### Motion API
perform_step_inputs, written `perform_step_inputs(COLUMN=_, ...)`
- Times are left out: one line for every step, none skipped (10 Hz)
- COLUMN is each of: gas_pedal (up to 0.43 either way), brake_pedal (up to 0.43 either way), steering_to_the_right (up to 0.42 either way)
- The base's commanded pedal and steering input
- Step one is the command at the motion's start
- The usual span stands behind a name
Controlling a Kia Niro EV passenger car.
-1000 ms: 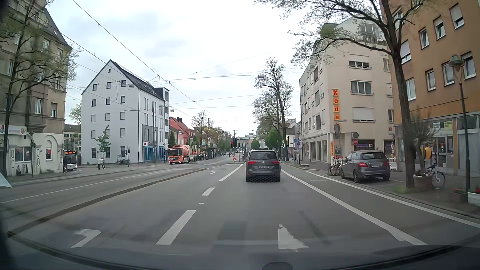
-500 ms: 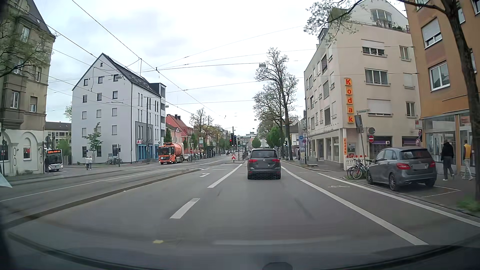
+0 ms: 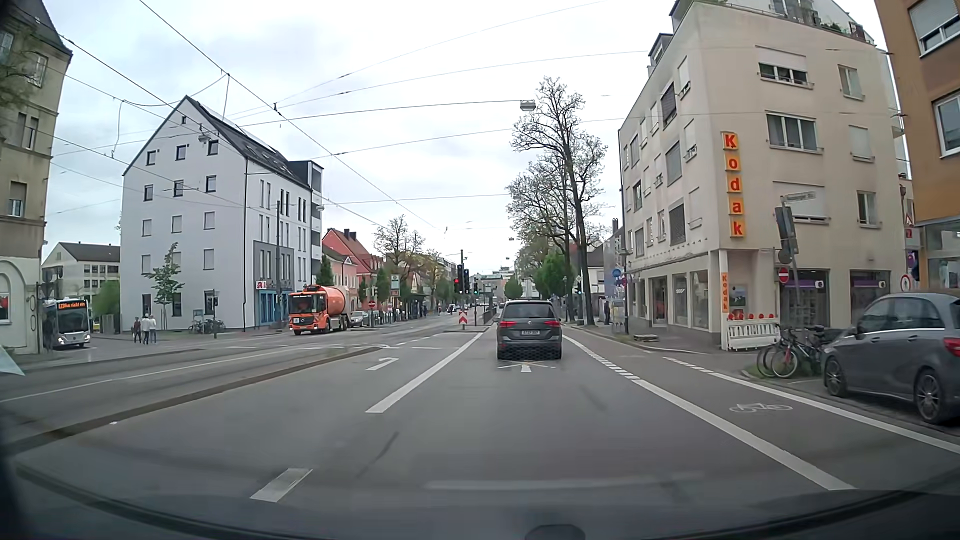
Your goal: Follow the waypoints while adhering to traffic rules and regulations
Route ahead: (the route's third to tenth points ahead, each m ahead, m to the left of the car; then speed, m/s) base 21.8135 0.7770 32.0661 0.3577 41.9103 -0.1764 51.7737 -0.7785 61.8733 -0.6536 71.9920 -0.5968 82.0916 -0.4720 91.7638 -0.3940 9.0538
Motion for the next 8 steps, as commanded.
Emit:
perform_step_inputs(gas_pedal=0.189, brake_pedal=0.0, steering_to_the_right=0.0)
perform_step_inputs(gas_pedal=0.189, brake_pedal=0.0, steering_to_the_right=0.002)
perform_step_inputs(gas_pedal=0.189, brake_pedal=0.0, steering_to_the_right=0.002)
perform_step_inputs(gas_pedal=0.189, brake_pedal=0.0, steering_to_the_right=0.002)
perform_step_inputs(gas_pedal=0.189, brake_pedal=0.0, steering_to_the_right=0.002)
perform_step_inputs(gas_pedal=0.189, brake_pedal=0.0, steering_to_the_right=0.002)
perform_step_inputs(gas_pedal=0.189, brake_pedal=0.0, steering_to_the_right=0.002)
perform_step_inputs(gas_pedal=0.189, brake_pedal=0.0, steering_to_the_right=0.002)
